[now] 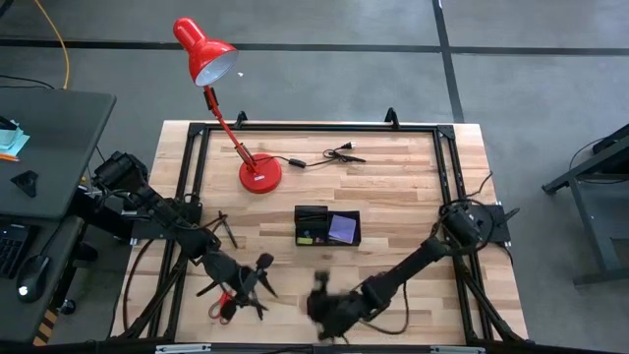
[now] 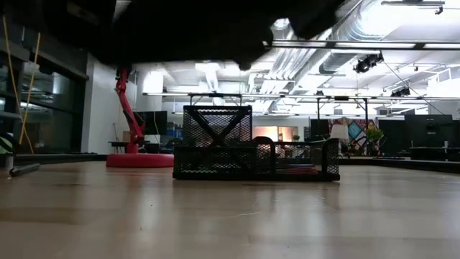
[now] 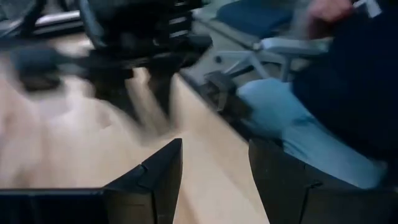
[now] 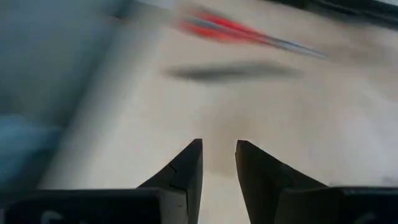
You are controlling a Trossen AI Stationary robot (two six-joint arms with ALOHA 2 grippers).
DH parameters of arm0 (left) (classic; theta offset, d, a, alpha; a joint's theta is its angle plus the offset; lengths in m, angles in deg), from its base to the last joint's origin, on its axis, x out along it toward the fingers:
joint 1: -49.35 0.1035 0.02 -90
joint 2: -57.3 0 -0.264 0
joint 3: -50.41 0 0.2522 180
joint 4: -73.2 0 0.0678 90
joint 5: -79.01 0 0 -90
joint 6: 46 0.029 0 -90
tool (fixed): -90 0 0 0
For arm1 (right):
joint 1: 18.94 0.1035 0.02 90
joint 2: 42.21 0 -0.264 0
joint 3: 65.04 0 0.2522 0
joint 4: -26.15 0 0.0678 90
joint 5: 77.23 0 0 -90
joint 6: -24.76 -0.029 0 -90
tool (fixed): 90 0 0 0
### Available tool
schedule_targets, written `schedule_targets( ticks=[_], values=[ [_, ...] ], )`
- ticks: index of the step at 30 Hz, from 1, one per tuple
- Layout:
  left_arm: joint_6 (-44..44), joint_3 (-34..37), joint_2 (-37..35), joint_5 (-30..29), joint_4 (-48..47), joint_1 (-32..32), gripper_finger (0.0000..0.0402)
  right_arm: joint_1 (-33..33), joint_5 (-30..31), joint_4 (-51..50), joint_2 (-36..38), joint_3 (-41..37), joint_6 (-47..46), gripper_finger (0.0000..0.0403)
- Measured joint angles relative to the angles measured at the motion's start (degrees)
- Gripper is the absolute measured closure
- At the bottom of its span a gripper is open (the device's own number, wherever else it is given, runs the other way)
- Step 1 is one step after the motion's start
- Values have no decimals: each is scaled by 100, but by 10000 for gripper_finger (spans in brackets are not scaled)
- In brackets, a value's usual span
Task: Pick and place office supplies into organizer
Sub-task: Put the bottom black pen into the black desk organizer
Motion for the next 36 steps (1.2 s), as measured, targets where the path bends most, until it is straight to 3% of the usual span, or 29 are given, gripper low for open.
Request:
schedule_targets(
  ticks=[2, 4, 7, 11, 13, 17, 21, 27, 32, 36],
  values=[
    [54, -1, 0, 86, 108, 0, 228, -57, -1433, 1167, 49, -415, 535, 315],
    [53, -2, -2, 87, 101, 0, 229, -175, -2288, 1527, 349, -866, 658, 315],
    [119, -2, 0, 208, 95, 6, 229, -295, -2389, 2098, 1100, -1718, 699, 315],
    [203, 93, -2, 312, 346, 11, 229, -294, -2653, 3767, 2295, -3348, 1211, 315],
    [226, 248, -2, 369, 668, 11, 229, -217, -2331, 4398, 3013, -4249, 1442, 315],
    [234, 647, -2, 635, 1322, 15, 229, 5, -807, 4945, 4186, -5718, 1325, 315],
    [385, 967, -1, 798, 1821, 15, 229, 49, -396, 5180, 5083, -6609, 1284, 315],
    [581, 1282, -4, 1806, 2034, 285, 229, 94, 681, 5110, 6071, -7502, 928, 315],
    [757, 1502, -2, 1959, 1927, 769, 229, 94, 940, 5113, 6475, -8036, 486, 315],
    [816, 1670, -2, 2740, 2064, 1080, 229, 94, 941, 5122, 6767, -8320, 509, 315]
  ],
)
